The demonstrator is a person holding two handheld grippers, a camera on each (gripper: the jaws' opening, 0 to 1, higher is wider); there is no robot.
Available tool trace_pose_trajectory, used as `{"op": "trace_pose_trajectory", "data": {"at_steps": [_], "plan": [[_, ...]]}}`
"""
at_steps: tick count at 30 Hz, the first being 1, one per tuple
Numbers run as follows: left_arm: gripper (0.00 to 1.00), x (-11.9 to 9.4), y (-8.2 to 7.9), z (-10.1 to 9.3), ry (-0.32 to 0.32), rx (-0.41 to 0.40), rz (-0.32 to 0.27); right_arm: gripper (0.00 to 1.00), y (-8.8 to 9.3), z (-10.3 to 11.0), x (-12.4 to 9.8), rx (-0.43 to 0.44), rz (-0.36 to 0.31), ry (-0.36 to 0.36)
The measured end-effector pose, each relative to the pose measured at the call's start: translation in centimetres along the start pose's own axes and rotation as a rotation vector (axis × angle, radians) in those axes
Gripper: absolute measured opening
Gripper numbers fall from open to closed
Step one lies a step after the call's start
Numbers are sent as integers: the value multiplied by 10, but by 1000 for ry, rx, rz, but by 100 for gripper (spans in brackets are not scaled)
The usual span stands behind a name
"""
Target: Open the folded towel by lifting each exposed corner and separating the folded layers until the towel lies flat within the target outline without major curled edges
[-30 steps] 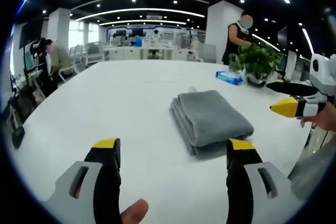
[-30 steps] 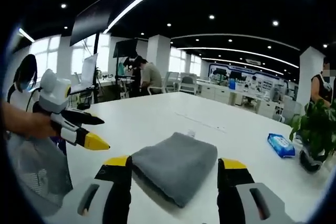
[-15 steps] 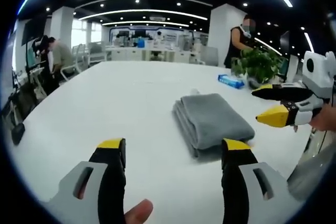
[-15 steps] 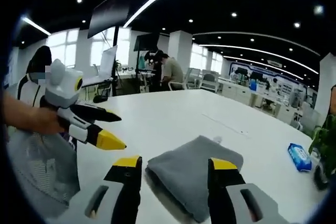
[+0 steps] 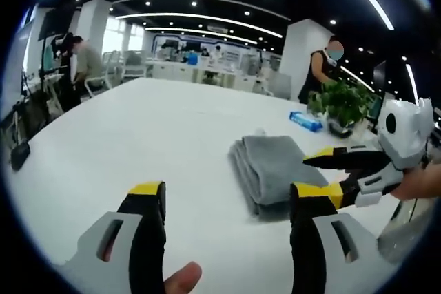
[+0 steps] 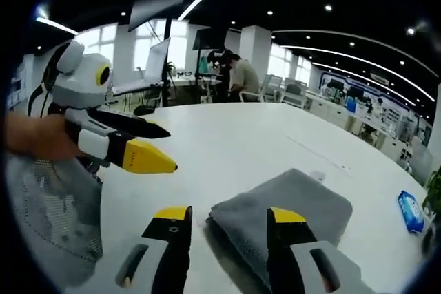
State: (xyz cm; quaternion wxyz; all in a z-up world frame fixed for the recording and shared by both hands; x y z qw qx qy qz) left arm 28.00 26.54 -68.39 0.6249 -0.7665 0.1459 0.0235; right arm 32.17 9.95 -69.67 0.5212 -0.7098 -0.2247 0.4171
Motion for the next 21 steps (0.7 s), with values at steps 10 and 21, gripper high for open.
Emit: {"op": "trace_pose_trajectory", "data": {"at_steps": [10,21], "plan": [[73,1,-3,-8,37,42,-16,38,16,0,25,-76,74,7],[73,3,-3,-6,36,18,-13,23,27,1,35,-179,141,54]]}}
Point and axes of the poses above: the point that each gripper's makers call its tool centre point, and the gripper's own axes: x roughly forward along the fingers, z roughly to its left, y roughly out of its underside, the point moved 7 cm from there along -x, roughly backward along the fingers, and after that the axes turned 8 degrees about -z, right-handed, at the moved point
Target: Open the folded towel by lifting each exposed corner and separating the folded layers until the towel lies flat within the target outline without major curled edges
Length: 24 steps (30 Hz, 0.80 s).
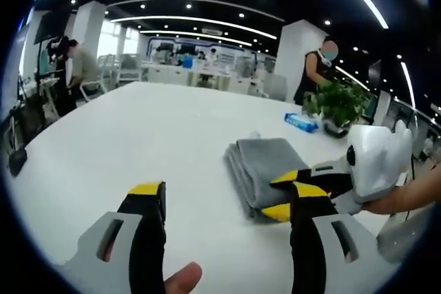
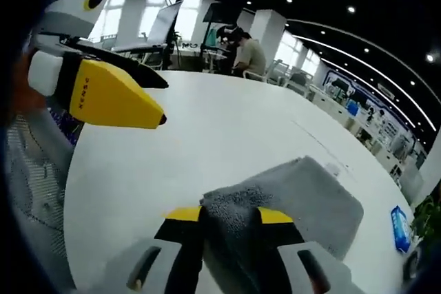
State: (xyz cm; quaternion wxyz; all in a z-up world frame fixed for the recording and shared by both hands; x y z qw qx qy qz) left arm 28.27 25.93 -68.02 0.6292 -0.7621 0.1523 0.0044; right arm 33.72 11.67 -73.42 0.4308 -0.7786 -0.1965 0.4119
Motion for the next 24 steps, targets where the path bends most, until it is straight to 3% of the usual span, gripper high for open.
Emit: {"op": "trace_pose_trajectory", "data": {"at_steps": [5,11,15,24], "plan": [[72,0,1,0,-1,-23,7,7,-2,-1,-1,-21,-3,6],[72,1,4,0,0,-40,16,4,-2,-2,-1,5,1,11],[71,1,4,0,1,-35,19,3,-8,-8,-6,113,-27,22],[70,1,6,0,-4,17,36,2,-16,-18,-13,232,-55,32]]}}
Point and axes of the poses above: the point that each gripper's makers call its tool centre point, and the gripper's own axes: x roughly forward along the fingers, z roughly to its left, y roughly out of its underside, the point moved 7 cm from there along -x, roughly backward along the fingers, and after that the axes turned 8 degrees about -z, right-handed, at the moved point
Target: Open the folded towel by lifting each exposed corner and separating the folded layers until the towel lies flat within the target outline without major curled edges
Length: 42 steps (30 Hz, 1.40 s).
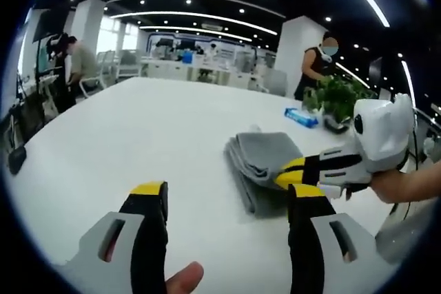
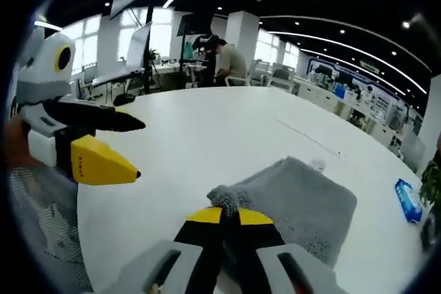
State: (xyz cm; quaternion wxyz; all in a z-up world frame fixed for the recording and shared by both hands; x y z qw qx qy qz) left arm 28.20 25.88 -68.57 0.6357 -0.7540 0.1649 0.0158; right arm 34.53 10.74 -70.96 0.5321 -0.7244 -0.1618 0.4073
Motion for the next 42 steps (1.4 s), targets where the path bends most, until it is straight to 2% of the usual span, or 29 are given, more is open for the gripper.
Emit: {"op": "trace_pose_trajectory", "data": {"at_steps": [14,17,20,26,42], "plan": [[70,1,1,1,2,17,3,1,-22,-23,-21,54,-82,54],[70,1,0,-3,7,76,7,1,-24,-26,-27,73,-92,64],[69,1,0,-7,20,131,13,1,-26,-28,-31,56,-97,72],[68,1,1,-13,48,162,20,1,-32,-37,-42,66,-122,103],[66,2,1,-12,49,148,26,1,-37,-64,-67,104,-157,201]]}}
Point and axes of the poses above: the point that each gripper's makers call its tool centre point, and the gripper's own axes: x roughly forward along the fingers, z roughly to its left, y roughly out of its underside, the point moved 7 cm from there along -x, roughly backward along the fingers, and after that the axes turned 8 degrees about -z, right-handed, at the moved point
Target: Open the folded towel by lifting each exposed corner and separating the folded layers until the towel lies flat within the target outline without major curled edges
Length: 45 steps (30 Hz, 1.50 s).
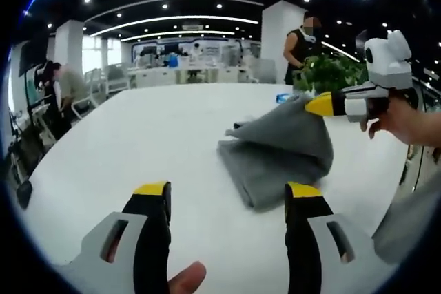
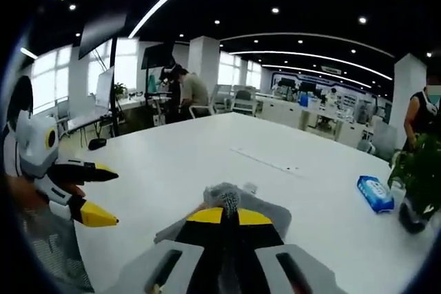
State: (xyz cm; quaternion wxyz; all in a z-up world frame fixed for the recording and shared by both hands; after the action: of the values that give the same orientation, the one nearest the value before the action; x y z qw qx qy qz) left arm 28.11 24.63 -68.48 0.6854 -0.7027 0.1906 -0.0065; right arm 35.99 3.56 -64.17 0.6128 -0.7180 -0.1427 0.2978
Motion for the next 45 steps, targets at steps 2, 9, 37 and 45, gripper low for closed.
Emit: {"op": "trace_pose_trajectory", "data": {"at_steps": [2,9,37,45], "plan": [[66,0,0,1,-3,-6,0,1,-2,-4,-2,2,-5,13],[66,1,0,3,-7,-18,-5,1,-2,-18,-11,11,-11,59],[66,-2,2,4,-17,-36,7,1,43,-61,-53,92,37,216],[66,-2,3,5,-19,-34,15,1,62,-69,-63,99,61,252]]}}
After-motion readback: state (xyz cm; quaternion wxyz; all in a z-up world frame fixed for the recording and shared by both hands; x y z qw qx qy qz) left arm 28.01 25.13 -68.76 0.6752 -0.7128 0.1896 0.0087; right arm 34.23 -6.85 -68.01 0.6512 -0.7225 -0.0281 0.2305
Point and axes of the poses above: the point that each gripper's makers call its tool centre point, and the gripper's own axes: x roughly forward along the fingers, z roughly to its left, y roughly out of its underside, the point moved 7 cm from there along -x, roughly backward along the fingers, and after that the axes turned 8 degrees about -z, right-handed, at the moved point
